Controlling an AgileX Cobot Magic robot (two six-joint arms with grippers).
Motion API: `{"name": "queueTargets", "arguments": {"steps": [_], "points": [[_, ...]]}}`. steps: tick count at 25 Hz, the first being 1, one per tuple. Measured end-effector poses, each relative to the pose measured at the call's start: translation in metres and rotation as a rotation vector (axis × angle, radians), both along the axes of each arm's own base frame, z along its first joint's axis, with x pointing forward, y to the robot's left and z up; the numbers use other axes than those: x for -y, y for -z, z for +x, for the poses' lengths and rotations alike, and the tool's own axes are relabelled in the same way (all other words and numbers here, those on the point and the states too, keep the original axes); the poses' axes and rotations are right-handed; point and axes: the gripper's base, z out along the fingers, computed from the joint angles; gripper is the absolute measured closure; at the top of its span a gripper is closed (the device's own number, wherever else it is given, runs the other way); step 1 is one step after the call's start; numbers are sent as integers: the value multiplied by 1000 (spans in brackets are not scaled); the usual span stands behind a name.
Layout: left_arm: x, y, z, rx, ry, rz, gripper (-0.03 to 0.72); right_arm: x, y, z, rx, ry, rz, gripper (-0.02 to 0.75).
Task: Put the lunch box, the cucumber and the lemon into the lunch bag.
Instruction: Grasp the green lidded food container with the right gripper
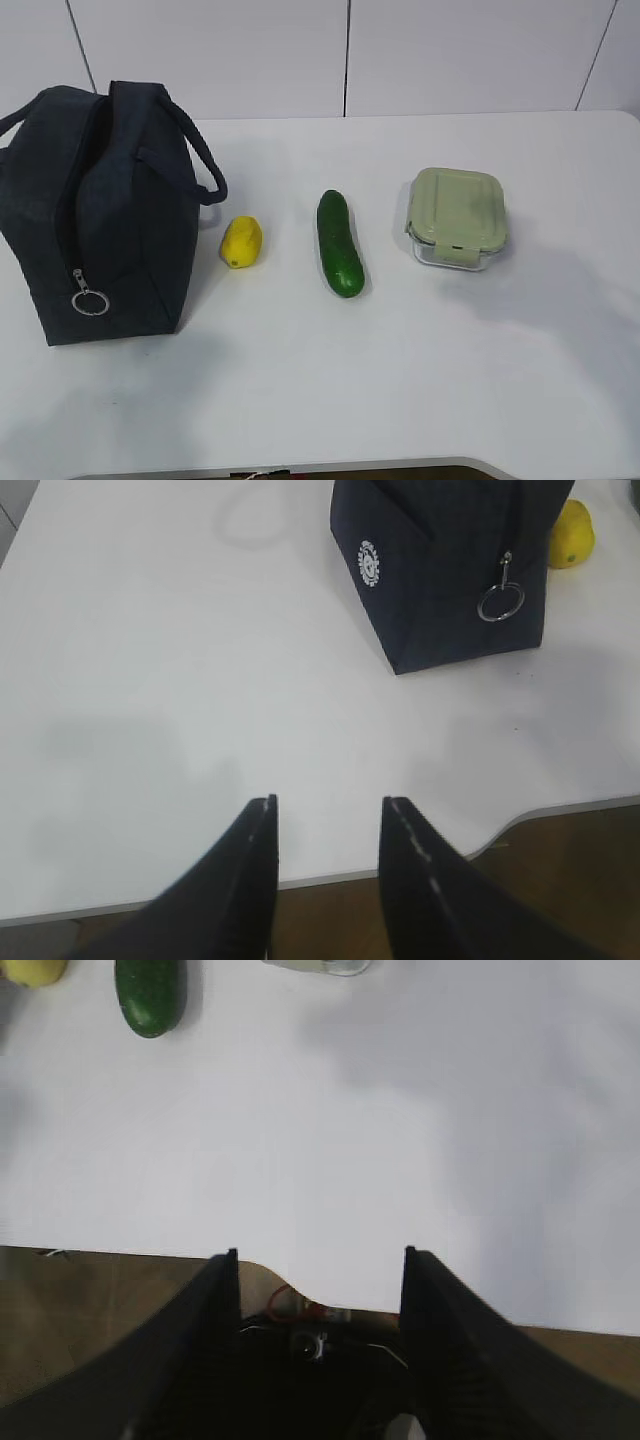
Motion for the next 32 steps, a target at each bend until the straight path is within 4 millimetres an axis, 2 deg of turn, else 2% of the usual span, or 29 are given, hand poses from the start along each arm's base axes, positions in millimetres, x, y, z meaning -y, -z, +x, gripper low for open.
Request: {"name": "queueTargets", "arguments": {"steps": [6, 11, 18, 22, 27, 32], "points": [[0, 0, 0, 0, 0, 0, 446, -15, 0, 43, -49, -90, 128, 318], [0, 0, 0, 0, 0, 0, 446, -19, 6, 68, -74, -137, 274, 318], [0, 0, 0, 0, 0, 0, 446, -7, 18, 96, -87, -167, 481, 318], [0, 0, 0, 0, 0, 0, 446, -3, 34, 114, -120, -208, 597, 318], [0, 0, 0, 0, 0, 0, 446, -1, 56, 138, -146, -226, 635, 318], [0, 0, 0, 0, 0, 0, 446, 5, 54, 167, -110, -239, 625, 318]]}}
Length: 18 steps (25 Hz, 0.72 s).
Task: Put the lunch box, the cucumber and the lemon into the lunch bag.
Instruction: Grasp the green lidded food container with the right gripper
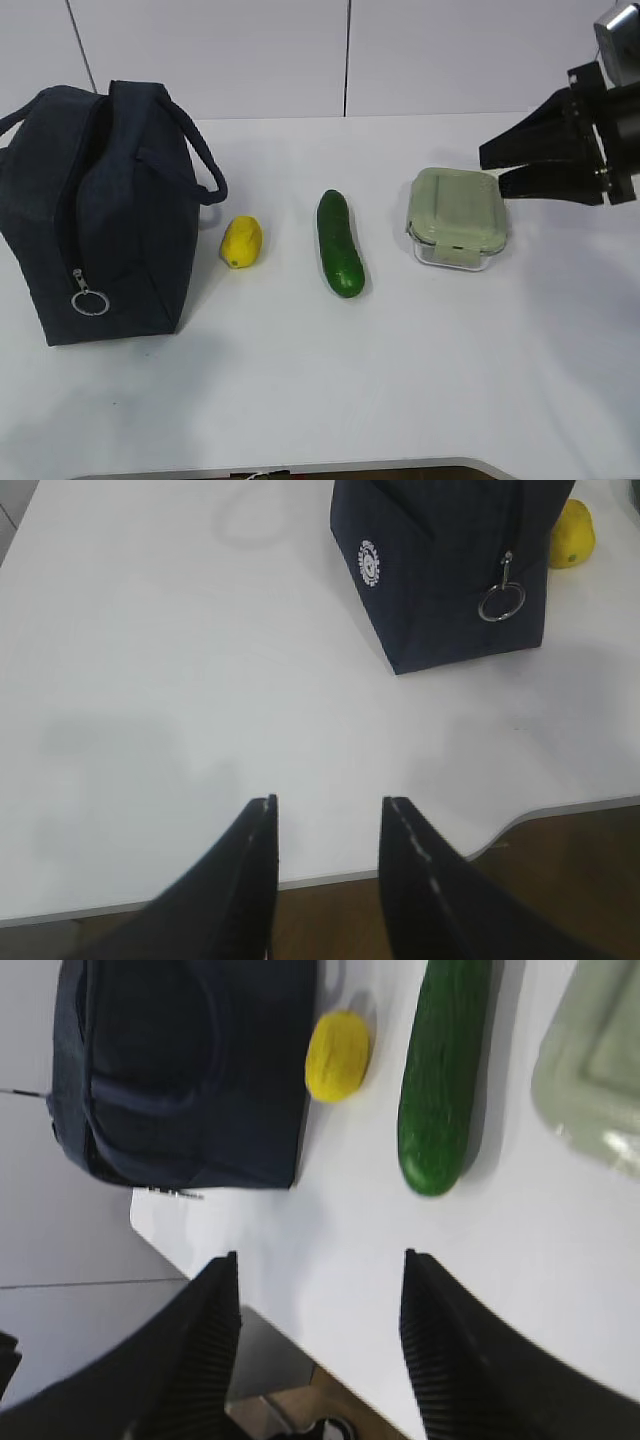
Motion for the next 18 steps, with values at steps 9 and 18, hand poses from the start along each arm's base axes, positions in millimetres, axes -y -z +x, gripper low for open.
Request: {"name": "queueTargets", "arguments": {"steps": [9, 18], "points": [[0, 0, 0, 0, 0, 0, 446, 51, -1, 21, -5, 128, -43, 318], [0, 0, 0, 0, 0, 0, 446, 70, 14, 24, -55, 165, -61, 318]]}}
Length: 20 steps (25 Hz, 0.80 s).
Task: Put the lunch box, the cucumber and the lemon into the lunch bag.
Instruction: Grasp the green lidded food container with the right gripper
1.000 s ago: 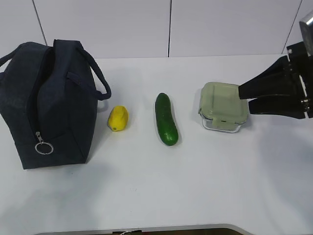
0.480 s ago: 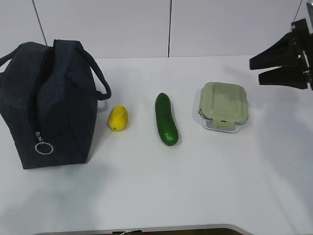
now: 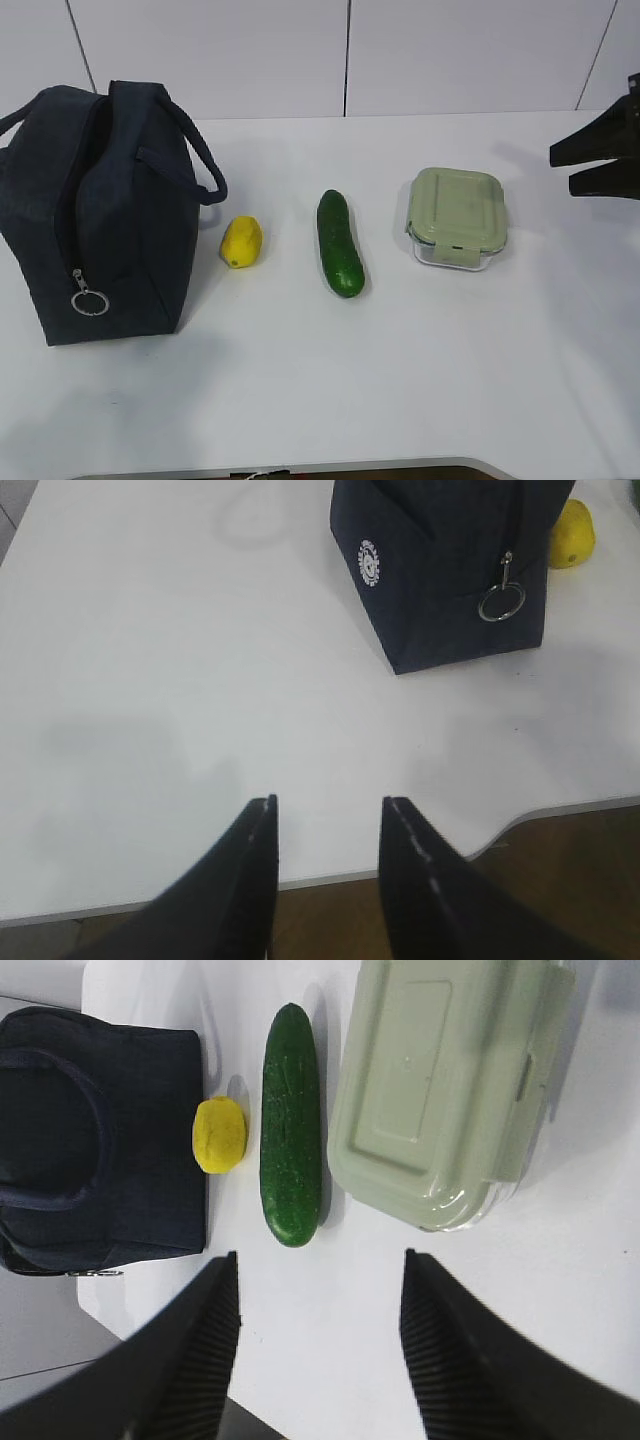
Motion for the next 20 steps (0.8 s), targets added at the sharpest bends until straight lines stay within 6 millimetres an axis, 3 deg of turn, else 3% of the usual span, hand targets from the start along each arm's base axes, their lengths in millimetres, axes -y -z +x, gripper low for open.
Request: {"name": "queueTargets", "arguments": {"steps": [10, 20], "points": [[0, 0, 0, 0, 0, 0, 446, 6, 6, 3, 0, 45, -83, 316], [0, 0, 0, 0, 0, 0, 446, 10, 28, 15, -36, 90, -34, 200]]}}
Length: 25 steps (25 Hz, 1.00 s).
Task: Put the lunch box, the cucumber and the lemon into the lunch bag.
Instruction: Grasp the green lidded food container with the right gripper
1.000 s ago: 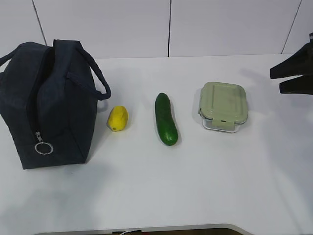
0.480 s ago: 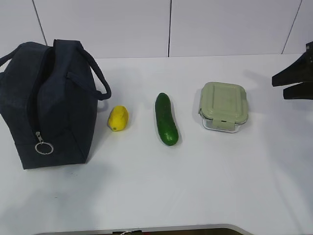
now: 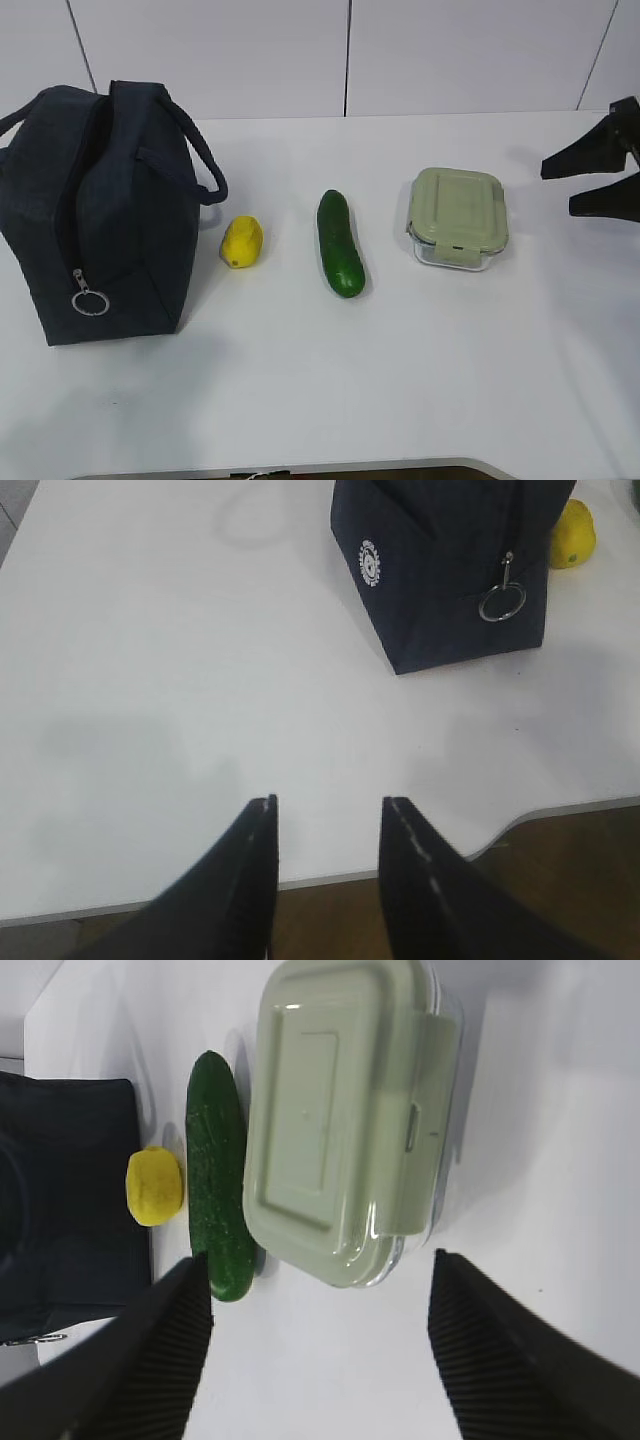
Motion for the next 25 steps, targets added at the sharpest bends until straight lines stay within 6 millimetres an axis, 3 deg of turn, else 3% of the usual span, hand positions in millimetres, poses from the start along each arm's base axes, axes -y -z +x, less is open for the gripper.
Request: {"name": "queueTargets", "arguments": {"steps": [12, 25], "points": [[0, 0, 0, 0, 0, 0, 446, 4, 43, 23, 21, -27, 68, 195], [0, 0, 0, 0, 0, 0, 446, 3, 44, 30, 73, -59, 34, 195]]}}
